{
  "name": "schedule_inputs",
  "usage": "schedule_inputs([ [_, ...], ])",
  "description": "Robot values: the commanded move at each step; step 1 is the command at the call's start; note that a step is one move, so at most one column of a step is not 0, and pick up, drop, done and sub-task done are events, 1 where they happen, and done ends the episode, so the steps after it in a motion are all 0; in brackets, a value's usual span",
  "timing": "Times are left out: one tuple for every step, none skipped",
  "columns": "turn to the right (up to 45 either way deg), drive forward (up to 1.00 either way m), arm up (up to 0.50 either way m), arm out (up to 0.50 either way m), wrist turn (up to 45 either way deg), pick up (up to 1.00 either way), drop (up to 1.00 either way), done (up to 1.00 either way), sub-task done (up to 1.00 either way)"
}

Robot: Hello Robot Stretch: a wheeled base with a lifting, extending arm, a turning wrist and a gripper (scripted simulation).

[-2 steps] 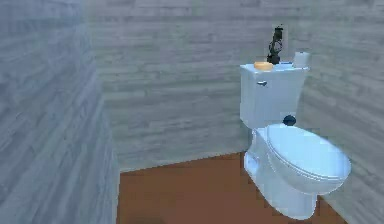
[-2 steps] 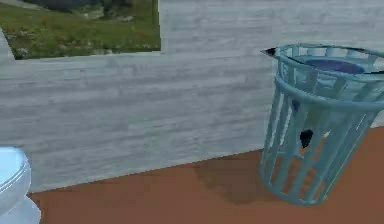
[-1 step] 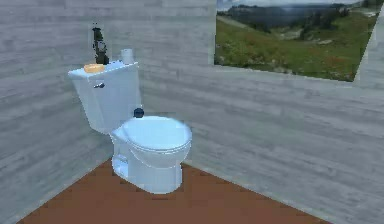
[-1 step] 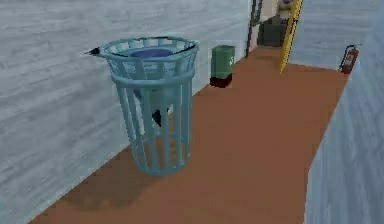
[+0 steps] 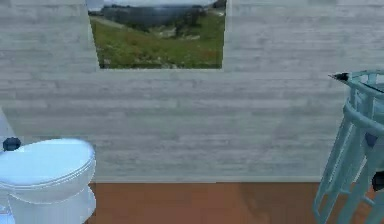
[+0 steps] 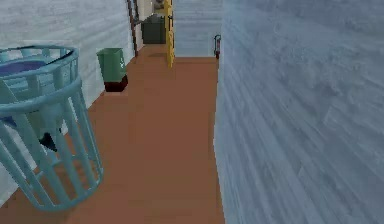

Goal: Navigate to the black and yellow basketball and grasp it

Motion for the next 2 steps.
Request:
schedule_inputs([
  [0.0, 0.05, 0.00, 0.00, 0.0, 0.00, 0.00, 0.00, 0.00],
  [45.0, 0.00, 0.00, 0.00, 0.0, 0.00, 0.00, 0.00, 0.00],
])
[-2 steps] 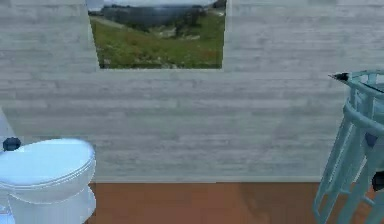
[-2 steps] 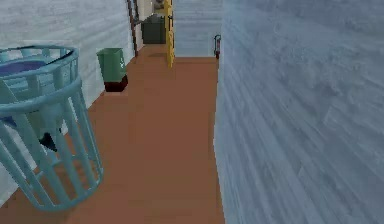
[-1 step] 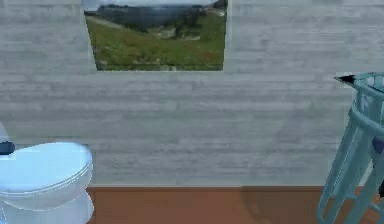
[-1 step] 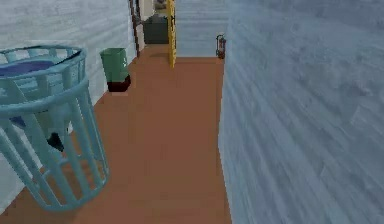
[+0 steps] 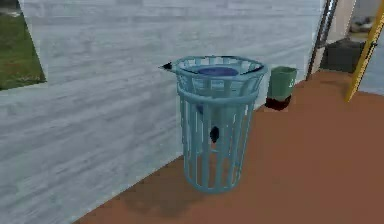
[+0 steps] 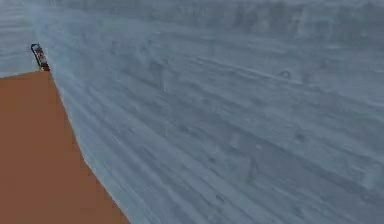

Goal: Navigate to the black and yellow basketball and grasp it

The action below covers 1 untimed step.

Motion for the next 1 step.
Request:
schedule_inputs([
  [45.0, 0.00, 0.00, 0.00, 0.0, 0.00, 0.00, 0.00, 0.00],
])
